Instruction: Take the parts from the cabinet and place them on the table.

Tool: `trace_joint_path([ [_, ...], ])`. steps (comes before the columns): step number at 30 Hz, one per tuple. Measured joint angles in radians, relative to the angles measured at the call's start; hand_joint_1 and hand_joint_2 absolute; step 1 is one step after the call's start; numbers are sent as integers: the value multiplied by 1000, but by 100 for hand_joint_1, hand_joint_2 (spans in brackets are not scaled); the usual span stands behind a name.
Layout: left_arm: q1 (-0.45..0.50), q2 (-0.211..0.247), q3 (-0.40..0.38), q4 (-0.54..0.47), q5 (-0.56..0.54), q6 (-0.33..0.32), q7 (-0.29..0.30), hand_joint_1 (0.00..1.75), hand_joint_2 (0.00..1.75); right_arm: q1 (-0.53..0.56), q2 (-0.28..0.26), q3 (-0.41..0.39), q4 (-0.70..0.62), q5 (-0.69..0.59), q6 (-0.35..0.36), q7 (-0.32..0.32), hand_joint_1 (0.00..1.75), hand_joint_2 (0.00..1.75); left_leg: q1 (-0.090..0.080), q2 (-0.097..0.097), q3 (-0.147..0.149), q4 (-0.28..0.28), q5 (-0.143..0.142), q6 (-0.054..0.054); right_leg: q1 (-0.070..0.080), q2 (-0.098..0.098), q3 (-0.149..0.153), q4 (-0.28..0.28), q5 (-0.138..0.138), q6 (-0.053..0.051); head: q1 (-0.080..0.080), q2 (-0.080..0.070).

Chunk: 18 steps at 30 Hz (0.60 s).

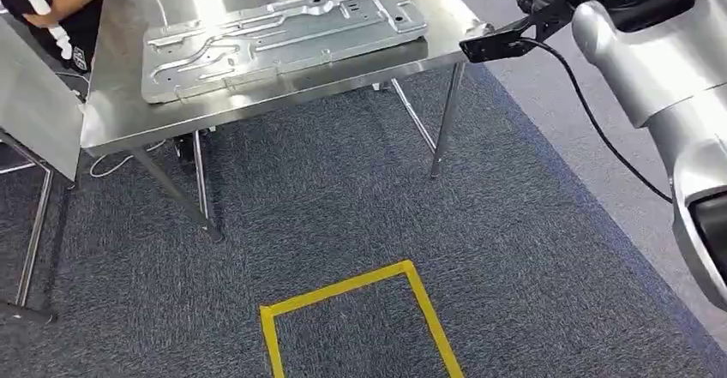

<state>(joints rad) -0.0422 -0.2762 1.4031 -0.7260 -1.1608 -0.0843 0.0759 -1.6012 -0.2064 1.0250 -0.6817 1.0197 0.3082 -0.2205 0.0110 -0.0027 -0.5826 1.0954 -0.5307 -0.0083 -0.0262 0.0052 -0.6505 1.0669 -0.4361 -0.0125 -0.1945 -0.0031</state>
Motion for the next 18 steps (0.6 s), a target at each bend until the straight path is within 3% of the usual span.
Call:
trace_joint_path([
  [2, 0, 0, 3, -1, 0, -2, 0, 0, 175, -2, 0, 3, 0, -3, 1, 0, 175, 175, 1, 1, -96, 165, -54, -5, 4, 2, 11, 0, -10, -7, 0, 0],
  [3, -1, -1, 3, -2, 0, -3, 1, 0, 175, 0, 0, 6, 0, -4, 2, 0, 175, 175, 1, 1, -144, 236, -67, -4, 7, 2, 18, 0, -17, -7, 0, 0],
  [4, -1, -2, 3, -2, 0, -5, 2, 0, 175, 3, 0, 9, 0, -4, 3, 0, 175, 175, 1, 1, -174, 264, -57, -2, 10, 3, 26, 0, -23, -8, 0, 0],
  [5, 0, -2, 3, -2, -1, -5, 2, 0, 175, 4, 0, 12, 0, -5, 3, -1, 175, 175, 0, 1, -179, 240, -18, 3, 14, 4, 37, 0, -30, -8, 0, 0],
  [8, 4, -2, 4, -5, -3, -7, 2, 0, 175, 1, 0, 14, 0, -6, 3, -1, 175, 175, -12, -1, -100, -11, 156, 34, 18, 5, 71, -4, -55, -8, 0, 0],
  [10, 4, -3, 7, -11, -4, -8, 2, 0, 175, -4, -4, 17, 1, -7, 5, -1, 175, 175, -22, -2, -80, -36, 143, 43, 18, 10, 70, -7, -57, -1, 2, 0],
  [12, 0, -3, 7, -12, -5, -8, 2, 0, 175, -1, -8, 21, 2, -10, 5, -3, 175, 175, -25, -1, -73, -54, 126, 44, 12, 9, 66, -18, -54, 9, 2, 0],
  [14, 1, -5, 7, -17, -6, -8, 2, 0, 175, 0, -11, 22, 2, -13, 5, -3, 175, 175, -13, 3, -43, -94, 132, 45, 13, 5, 73, -18, -64, 18, 2, 0],
  [15, 1, -6, 8, -18, -8, -8, 2, 0, 175, -3, -13, 23, 2, -14, 5, -2, 175, 175, -15, 3, -30, -102, 130, 50, 13, 2, 60, 16, -79, 19, 2, 0],
  [16, 1, -6, 9, -19, -10, -8, 2, 0, 175, -6, -14, 23, 2, -14, 6, -2, 175, 175, -15, 5, -25, -103, 127, 54, 13, 3, 29, 76, -103, 20, 2, 0],
  [18, 0, -7, 11, -19, -12, -10, 2, 0, 175, -3, -15, 27, 2, -16, 8, -3, 175, 175, -16, 6, -15, -99, 113, 58, 11, 1, -69, 238, -151, 27, 2, 0],
])
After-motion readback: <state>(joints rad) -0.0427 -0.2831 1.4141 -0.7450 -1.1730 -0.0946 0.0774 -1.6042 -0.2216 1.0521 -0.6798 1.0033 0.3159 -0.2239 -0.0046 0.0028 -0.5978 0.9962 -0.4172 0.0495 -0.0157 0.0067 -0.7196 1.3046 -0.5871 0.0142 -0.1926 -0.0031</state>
